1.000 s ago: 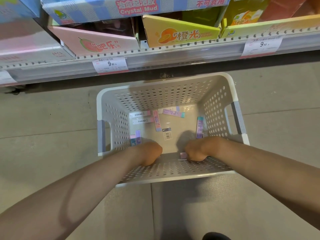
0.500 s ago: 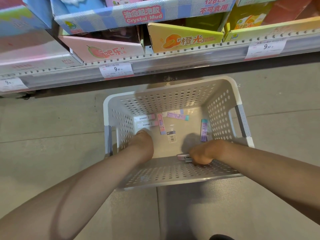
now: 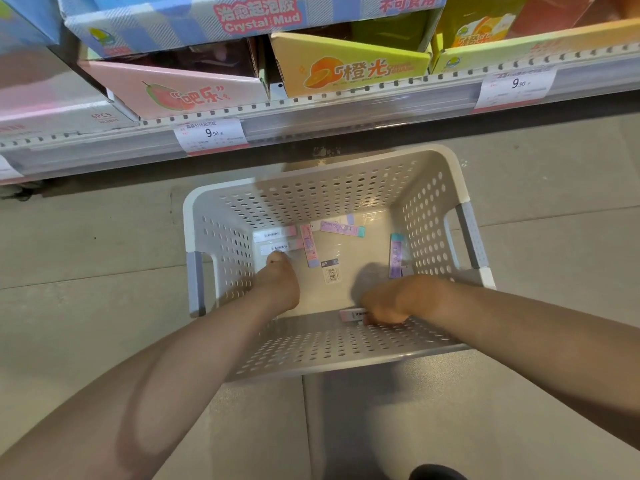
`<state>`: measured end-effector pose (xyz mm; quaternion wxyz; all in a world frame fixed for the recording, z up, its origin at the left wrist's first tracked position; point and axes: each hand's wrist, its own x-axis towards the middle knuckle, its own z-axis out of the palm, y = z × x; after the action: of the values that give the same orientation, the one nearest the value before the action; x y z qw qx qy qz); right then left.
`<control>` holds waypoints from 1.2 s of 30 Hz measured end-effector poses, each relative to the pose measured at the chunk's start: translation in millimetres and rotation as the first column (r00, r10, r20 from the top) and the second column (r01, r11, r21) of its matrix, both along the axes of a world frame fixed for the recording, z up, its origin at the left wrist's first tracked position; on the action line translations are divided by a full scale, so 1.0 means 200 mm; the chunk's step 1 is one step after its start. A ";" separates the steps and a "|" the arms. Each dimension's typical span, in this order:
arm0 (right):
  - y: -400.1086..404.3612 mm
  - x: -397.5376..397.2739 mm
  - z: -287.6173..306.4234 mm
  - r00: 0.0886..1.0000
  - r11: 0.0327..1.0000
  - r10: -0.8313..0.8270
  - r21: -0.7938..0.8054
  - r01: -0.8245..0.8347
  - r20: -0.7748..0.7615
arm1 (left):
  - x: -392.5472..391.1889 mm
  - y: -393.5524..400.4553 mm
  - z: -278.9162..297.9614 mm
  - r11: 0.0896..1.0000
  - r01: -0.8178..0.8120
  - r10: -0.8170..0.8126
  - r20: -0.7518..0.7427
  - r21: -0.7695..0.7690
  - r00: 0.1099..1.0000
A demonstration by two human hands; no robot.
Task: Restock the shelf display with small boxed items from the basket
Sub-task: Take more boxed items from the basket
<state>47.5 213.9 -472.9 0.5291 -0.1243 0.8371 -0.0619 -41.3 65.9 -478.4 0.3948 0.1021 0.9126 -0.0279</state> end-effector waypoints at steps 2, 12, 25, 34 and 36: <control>-0.01 -0.01 0.00 0.996 0.999 0.044 0.010 -0.043 -0.078 | -0.01 0.01 0.00 0.997 -0.074 0.075 0.024 -0.030 0.997; -0.03 -0.01 0.03 0.992 0.998 0.065 0.023 -0.063 -0.109 | -0.05 -0.02 0.00 0.993 -0.077 0.075 0.027 0.094 0.997; 0.02 -0.07 0.12 0.956 0.948 -0.284 -0.126 0.291 0.067 | -0.05 -0.01 0.05 0.992 0.091 -0.094 0.036 0.088 0.995; 0.07 -0.12 0.48 0.501 0.364 -0.813 -0.413 0.835 0.296 | -0.18 0.04 0.40 0.946 -0.205 0.139 0.258 0.253 0.956; 0.08 -0.11 0.61 0.371 0.183 -0.845 -0.442 0.878 0.386 | -0.20 0.03 0.55 0.905 -0.288 0.203 0.279 0.312 0.939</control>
<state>25.9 229.0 -351.1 0.3563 0.2124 0.6800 -0.6046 -80.8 71.2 -368.1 0.4782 0.0563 0.8541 0.1967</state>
